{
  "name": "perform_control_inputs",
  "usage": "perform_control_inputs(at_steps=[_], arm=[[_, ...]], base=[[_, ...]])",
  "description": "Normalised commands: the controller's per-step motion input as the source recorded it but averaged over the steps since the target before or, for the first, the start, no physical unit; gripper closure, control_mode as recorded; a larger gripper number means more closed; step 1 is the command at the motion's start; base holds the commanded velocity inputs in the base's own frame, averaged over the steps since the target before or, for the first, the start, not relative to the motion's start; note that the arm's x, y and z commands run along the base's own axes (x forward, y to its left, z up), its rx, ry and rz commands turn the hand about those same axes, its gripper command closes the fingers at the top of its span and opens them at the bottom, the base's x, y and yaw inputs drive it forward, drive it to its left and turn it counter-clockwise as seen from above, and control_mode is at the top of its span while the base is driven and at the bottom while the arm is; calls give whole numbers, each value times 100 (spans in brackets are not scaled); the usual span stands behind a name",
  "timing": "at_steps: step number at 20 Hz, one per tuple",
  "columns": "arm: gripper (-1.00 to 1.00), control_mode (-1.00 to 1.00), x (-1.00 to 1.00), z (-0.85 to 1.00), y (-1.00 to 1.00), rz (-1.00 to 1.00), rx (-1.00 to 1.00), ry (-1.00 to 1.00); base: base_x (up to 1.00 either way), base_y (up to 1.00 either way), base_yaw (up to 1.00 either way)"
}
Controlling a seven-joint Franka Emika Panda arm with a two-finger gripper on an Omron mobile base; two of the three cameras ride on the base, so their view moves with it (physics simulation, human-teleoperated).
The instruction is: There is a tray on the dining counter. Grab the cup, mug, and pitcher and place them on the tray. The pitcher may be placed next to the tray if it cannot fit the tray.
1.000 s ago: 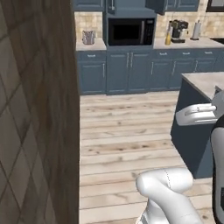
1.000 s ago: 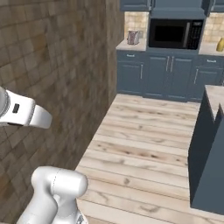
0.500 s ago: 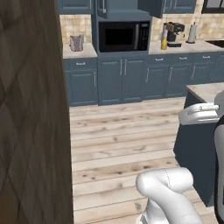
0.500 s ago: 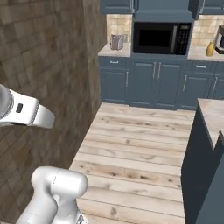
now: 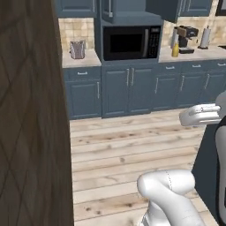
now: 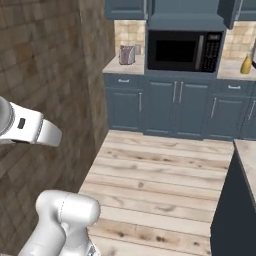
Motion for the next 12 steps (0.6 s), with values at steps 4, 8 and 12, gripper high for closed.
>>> perform_control_inputs(at_steps=[4,8,12], arm=[[-100,100,0,0,0,0,0,0],[-100,100,0,0,0,0,0,0],[-100,100,0,0,0,0,0,0]], base=[[100,-8,0],[100,-12,0],[100,-11,0]])
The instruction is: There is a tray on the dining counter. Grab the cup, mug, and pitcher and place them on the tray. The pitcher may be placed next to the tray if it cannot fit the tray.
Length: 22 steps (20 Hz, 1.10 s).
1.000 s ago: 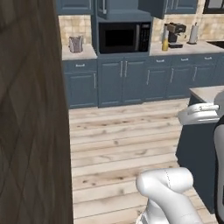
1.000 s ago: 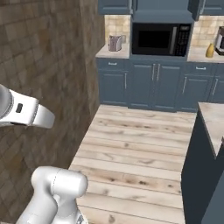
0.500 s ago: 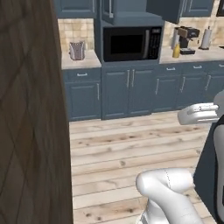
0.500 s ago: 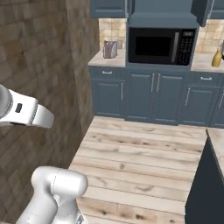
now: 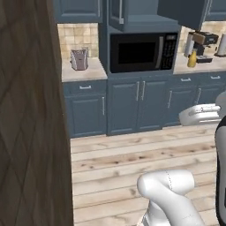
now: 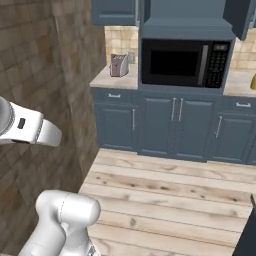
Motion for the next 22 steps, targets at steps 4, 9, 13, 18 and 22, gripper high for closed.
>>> perform_control_inputs(at_steps=[4,9,13,18,22], arm=[[-100,100,0,0,0,0,0,0],[-100,100,0,0,0,0,0,0],[-100,100,0,0,0,0,0,0],[-100,100,0,0,0,0,0,0],[-100,100,0,0,0,0,0,0]], base=[[100,-12,0],[100,-19,0],[100,-17,0],[94,-31,0],[56,-77,0]])
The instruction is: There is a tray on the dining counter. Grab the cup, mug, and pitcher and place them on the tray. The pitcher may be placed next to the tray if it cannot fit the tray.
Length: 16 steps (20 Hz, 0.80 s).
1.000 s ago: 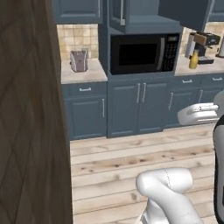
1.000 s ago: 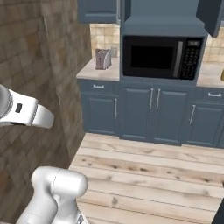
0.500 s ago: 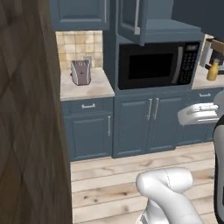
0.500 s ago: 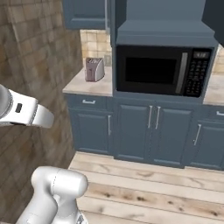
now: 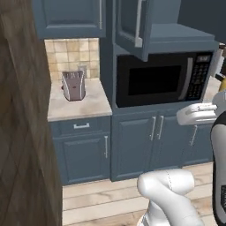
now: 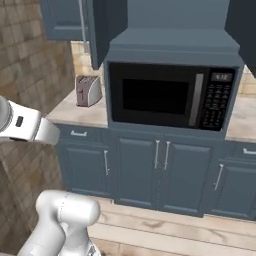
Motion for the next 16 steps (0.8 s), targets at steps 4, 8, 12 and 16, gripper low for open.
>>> perform_control_inputs(at_steps=[4,8,12,16], arm=[[-100,100,0,0,0,0,0,0],[-100,100,0,0,0,0,0,0],[-100,100,0,0,0,0,0,0],[-100,100,0,0,0,0,0,0]], base=[[41,-86,0],[40,-80,0],[24,-72,0],[13,-67,0]])
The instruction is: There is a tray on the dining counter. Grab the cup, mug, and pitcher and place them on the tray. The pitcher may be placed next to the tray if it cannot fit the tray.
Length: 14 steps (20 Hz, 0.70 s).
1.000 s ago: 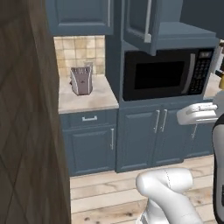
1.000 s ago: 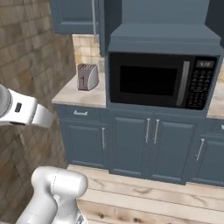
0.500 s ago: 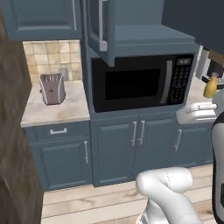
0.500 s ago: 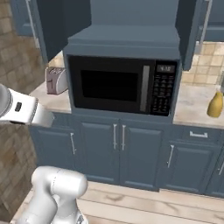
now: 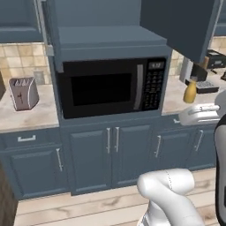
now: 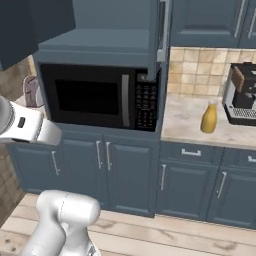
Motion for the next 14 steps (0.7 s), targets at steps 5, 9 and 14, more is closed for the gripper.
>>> perform_control_inputs(at_steps=[5,9,14], arm=[[-100,100,0,0,0,0,0,0],[-100,100,0,0,0,0,0,0],[-100,100,0,0,0,0,0,0]], base=[[2,-77,0],[0,-80,0],[0,-77,0]])
